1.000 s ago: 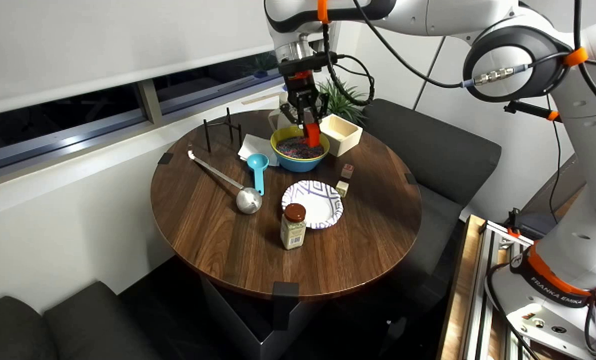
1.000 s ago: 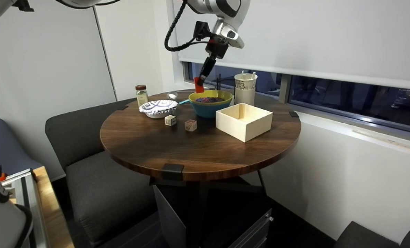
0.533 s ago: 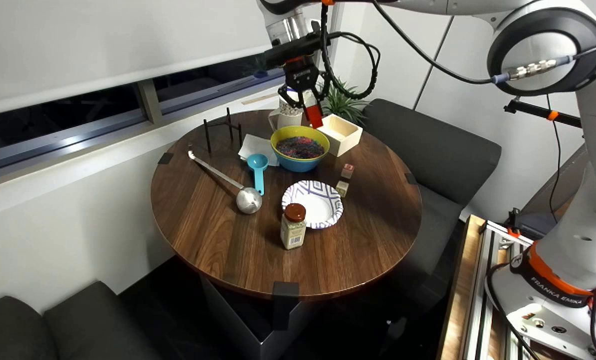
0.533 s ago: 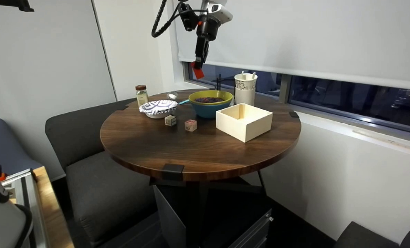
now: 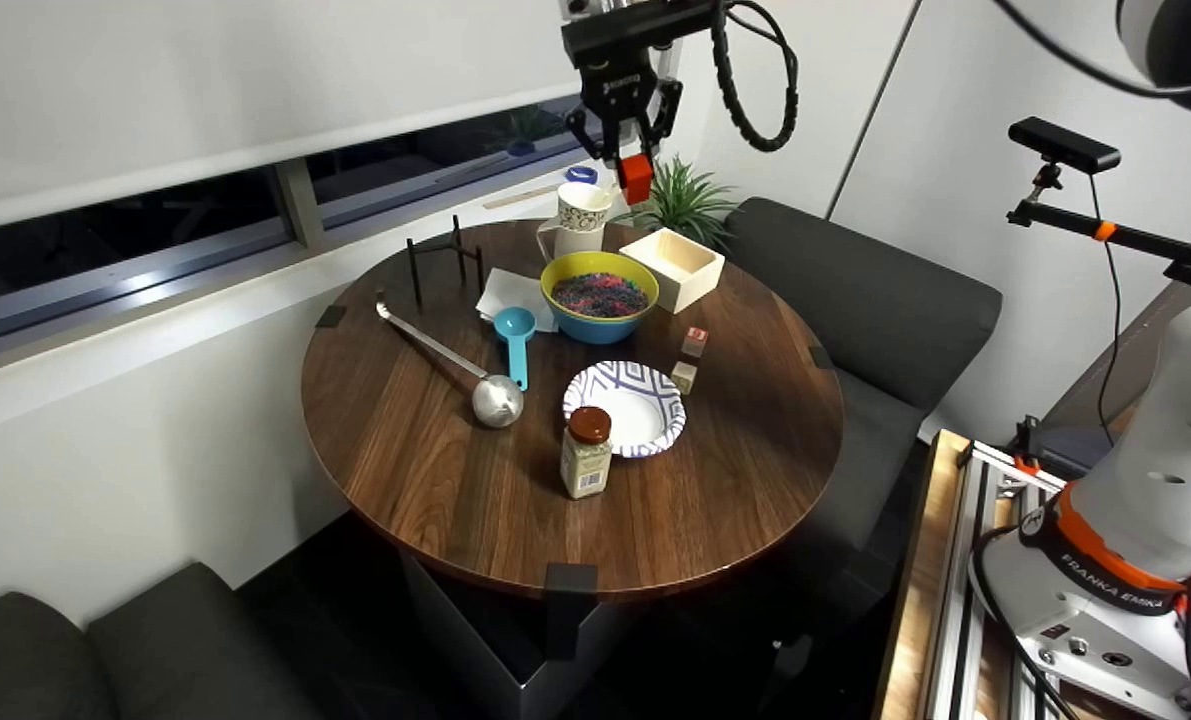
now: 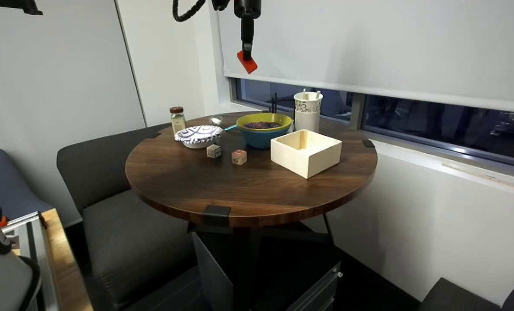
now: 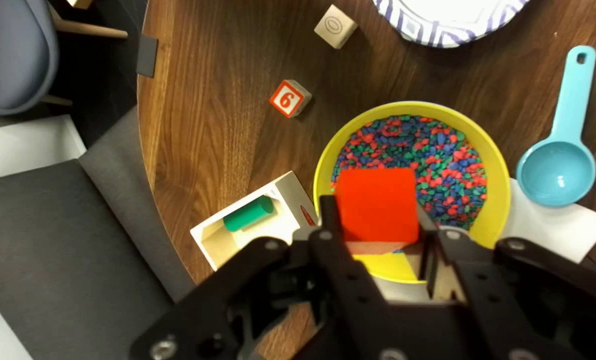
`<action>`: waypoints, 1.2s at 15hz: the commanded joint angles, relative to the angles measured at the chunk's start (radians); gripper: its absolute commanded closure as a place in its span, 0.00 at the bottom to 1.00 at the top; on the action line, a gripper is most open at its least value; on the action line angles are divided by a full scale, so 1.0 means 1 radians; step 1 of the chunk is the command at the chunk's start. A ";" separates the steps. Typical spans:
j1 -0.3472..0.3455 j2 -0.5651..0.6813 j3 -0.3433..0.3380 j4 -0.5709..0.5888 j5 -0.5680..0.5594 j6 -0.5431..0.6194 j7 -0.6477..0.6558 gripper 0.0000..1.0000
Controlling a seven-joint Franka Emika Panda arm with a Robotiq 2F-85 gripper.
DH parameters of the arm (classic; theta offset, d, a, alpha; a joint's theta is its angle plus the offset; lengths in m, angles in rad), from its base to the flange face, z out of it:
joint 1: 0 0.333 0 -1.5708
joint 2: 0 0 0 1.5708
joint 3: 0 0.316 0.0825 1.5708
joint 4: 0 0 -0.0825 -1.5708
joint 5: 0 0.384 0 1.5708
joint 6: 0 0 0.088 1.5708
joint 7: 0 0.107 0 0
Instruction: Remove the orange block from the yellow bowl and put it on the table
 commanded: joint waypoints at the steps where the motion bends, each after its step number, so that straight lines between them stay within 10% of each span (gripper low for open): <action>1: -0.034 -0.028 0.050 -0.022 -0.017 0.007 0.001 0.67; 5: -0.036 -0.062 0.054 -0.070 -0.017 0.020 -0.012 0.67; 6: -0.036 -0.062 0.054 -0.075 -0.017 0.023 -0.012 0.92; 18: 0.106 -0.163 0.156 -0.365 -0.405 0.007 0.661 0.92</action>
